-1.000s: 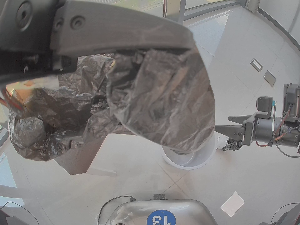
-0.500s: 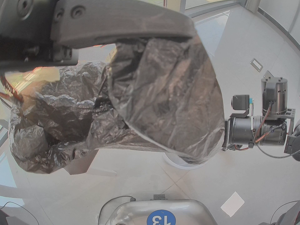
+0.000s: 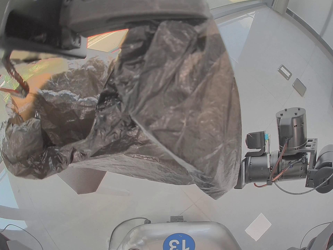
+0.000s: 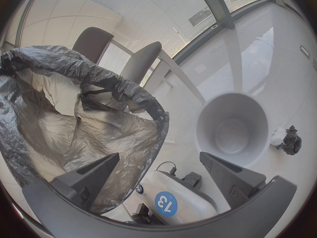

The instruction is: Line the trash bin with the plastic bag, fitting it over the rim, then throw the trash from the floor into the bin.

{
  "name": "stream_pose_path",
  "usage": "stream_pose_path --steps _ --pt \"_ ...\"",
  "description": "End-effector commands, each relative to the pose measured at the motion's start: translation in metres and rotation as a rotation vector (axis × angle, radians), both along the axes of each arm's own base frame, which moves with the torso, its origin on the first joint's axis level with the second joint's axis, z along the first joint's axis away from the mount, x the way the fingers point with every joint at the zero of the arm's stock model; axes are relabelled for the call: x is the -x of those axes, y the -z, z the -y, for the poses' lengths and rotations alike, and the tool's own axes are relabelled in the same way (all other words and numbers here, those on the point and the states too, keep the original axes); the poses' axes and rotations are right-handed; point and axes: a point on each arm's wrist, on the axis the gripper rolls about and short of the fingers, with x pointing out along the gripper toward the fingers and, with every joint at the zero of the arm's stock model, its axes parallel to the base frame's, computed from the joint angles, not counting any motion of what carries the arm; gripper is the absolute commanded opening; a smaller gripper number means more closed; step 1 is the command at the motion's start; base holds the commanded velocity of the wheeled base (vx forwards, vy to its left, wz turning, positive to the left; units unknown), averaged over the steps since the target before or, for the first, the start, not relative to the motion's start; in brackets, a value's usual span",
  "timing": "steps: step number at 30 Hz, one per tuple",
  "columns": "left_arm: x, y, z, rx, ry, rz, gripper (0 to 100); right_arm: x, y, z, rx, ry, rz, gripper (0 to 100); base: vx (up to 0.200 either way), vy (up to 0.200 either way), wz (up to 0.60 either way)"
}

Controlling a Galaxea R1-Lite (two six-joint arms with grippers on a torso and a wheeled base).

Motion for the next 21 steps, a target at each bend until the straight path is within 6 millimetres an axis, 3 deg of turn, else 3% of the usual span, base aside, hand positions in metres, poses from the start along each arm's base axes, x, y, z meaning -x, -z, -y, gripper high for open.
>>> stream_pose_path --steps 1,15,16,21 --pt "-0.004 0.000 0.002 0.007 -0.007 -0.009 0 -0.008 0.005 -0.014 0.002 -0.021 -0.005 100 0.000 0.000 0.00" --pt "-0.012 -0.002 0.006 0.017 -0.029 -0.004 0 -0.015 0.008 -0.041 -0.017 -0.073 0.015 100 0.000 0.000 0.00" --pt "-0.013 -0.002 0.007 0.017 -0.029 -0.004 0 -0.016 0.009 -0.042 -0.022 -0.074 0.024 0 0.000 0.000 0.00" --pt "-0.016 -0.002 0.009 0.015 -0.038 -0.004 0 -0.016 0.007 -0.040 -0.030 -0.064 0.029 0 0.000 0.000 0.00"
